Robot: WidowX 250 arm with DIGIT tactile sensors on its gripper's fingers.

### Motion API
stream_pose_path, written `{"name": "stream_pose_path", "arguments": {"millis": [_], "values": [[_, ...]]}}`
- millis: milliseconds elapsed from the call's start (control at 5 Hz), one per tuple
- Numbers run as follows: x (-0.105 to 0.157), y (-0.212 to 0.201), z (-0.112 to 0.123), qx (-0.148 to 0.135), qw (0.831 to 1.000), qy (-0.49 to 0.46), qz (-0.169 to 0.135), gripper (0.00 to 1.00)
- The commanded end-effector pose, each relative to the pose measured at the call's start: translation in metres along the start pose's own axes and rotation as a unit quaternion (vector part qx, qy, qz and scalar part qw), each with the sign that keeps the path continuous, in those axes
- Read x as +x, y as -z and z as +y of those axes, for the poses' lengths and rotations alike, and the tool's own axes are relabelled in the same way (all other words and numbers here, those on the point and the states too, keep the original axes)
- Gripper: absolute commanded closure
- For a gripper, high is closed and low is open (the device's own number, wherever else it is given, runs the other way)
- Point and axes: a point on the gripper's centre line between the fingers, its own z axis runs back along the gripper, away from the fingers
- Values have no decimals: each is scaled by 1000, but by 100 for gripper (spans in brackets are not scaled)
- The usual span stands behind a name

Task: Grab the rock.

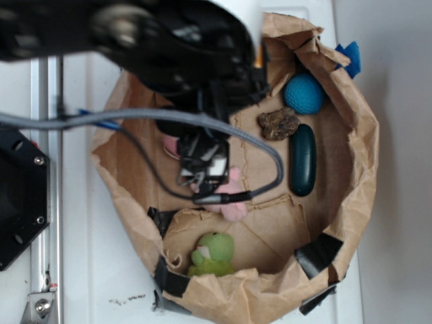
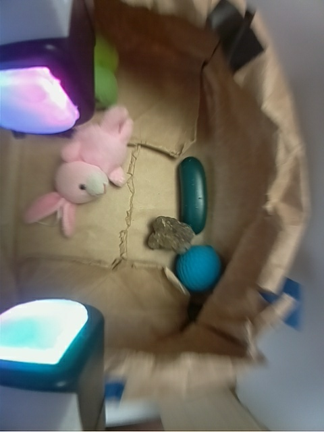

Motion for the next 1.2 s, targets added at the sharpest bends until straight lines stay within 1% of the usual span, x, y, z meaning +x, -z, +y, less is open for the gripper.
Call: {"name": "stream_pose_path", "arguments": {"millis": [0,200,400,600,800,1000], "values": [[20,40,1,-2,1000,19,7,0],[27,62,1,-9,1000,15,17,0],[30,72,-1,-5,1000,20,22,0],[38,79,10,1,1000,0,17,0],[46,75,22,4,1000,-24,-5,0],[50,77,25,8,999,-40,-12,0]]}}
